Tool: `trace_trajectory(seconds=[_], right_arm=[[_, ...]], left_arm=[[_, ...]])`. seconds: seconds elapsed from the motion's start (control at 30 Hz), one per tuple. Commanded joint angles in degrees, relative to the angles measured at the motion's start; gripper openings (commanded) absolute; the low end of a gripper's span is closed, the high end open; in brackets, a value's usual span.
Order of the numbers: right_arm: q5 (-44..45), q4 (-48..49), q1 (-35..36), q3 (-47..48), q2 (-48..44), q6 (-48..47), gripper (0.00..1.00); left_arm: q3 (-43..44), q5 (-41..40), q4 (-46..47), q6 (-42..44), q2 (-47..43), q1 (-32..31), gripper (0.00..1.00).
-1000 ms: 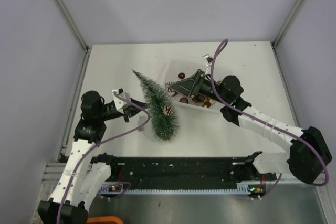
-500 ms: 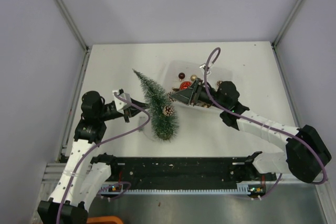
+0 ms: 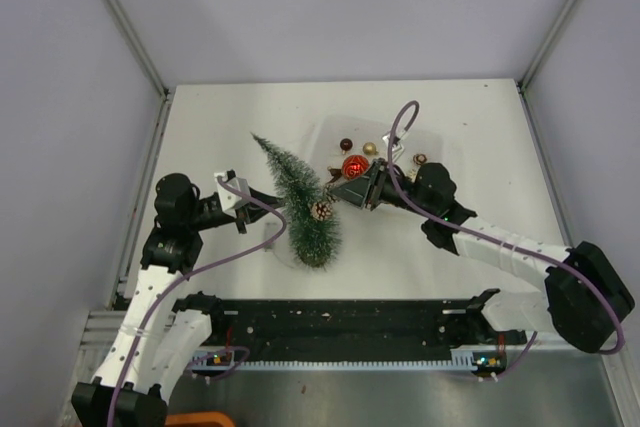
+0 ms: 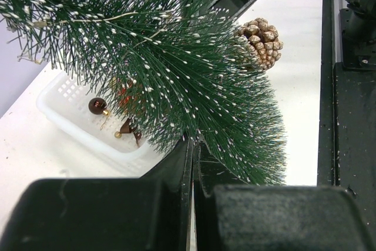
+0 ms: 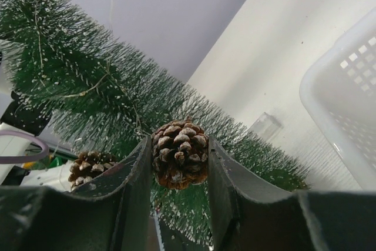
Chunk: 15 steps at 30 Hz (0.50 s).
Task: Decorate the small christmas tree
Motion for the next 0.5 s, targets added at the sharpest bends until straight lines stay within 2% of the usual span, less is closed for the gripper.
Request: trace_trajectory(seconds=[0.0,0.07,0.47], right_arm=[[0.5,2.2,0.4,-1.9,-3.0,-1.4,0.28],[0.6,2.0,0.3,-2.5,-3.9,-1.4,0.35],[0.4,-0.3,0.3,-2.8,-5.3,-1.8,0.55]], left_arm=[[0.3,1.8,0.4,1.0,-0.8,-0.3,0.0],[0.3,1.8,0.4,1.0,-0.7,-0.3,0.0],[0.1,1.8,0.5,0.7,-0.9,-0.3,0.0]])
